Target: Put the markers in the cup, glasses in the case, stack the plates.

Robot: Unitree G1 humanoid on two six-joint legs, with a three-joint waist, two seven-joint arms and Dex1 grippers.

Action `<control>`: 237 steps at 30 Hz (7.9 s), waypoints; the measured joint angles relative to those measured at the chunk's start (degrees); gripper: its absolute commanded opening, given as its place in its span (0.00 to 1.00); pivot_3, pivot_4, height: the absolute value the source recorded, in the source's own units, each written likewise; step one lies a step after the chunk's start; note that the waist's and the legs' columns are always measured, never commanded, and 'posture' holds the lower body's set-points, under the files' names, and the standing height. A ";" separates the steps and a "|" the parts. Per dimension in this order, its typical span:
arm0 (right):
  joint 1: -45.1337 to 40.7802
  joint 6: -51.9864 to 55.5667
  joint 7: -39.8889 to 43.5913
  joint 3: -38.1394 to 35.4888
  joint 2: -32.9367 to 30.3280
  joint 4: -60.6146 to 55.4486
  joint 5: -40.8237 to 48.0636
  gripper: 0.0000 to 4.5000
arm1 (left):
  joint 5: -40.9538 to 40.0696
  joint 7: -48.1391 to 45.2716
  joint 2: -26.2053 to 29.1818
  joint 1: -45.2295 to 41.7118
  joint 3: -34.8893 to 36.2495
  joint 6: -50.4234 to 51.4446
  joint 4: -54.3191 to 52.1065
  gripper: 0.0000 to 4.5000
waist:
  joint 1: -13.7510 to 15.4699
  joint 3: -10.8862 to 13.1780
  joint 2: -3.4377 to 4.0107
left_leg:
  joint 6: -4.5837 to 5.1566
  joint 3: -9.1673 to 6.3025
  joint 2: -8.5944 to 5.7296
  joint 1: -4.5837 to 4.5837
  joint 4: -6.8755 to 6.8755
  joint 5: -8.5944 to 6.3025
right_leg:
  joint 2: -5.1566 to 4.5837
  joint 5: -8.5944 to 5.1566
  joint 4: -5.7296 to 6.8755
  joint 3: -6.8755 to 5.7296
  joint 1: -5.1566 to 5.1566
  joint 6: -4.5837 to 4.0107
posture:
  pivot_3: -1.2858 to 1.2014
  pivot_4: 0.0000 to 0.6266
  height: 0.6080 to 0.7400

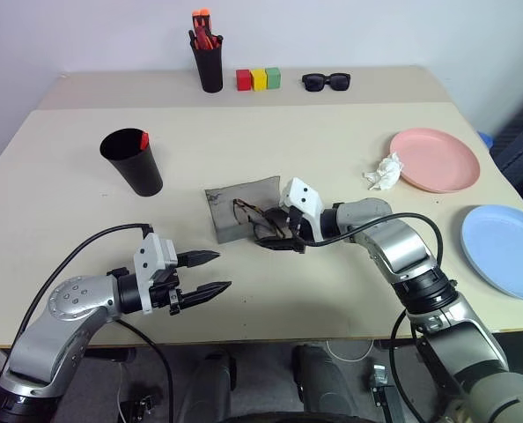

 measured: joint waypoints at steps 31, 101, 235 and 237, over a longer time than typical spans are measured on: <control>-1.47 -5.95 1.84 -5.10 -0.01 2.74 2.40 0.00 | 0.99 -0.32 -0.63 -0.48 -0.02 -0.94 0.07 0.66 | -0.02 0.01 0.01 | 0.00 0.00 0.00 -0.02 -0.02 0.00 | 0.00 0.00 -0.02 0.00 -0.01 0.00 | 0.52 0.24 1.00; -20.76 -52.18 31.24 -7.21 3.50 52.81 -6.35 0.00 | -0.45 7.28 -2.31 4.02 3.87 0.61 -5.56 0.66 | -0.15 0.04 0.06 | -0.01 0.00 -0.01 0.05 -0.07 0.00 | 0.01 0.03 0.01 0.00 0.02 0.05 | 0.52 0.24 1.00; 52.26 -14.86 -25.04 -43.84 -4.96 -26.51 10.10 1.00 | 32.18 -1.63 -29.40 -67.29 -20.40 -13.34 75.51 0.01 | 1.60 0.03 -0.02 | 0.00 -0.08 -0.12 -0.02 0.10 0.01 | -0.02 0.02 -0.05 -0.07 0.20 0.33 | 0.52 0.24 1.00; 52.71 -14.84 -24.51 -43.49 -4.90 -27.99 10.76 1.00 | 32.51 -2.66 -29.33 -68.52 -20.39 -14.37 77.87 0.01 | 1.59 0.03 -0.03 | 0.01 -0.08 -0.12 -0.03 0.11 0.01 | -0.02 0.02 -0.05 -0.06 0.20 0.34 | 0.52 0.24 1.00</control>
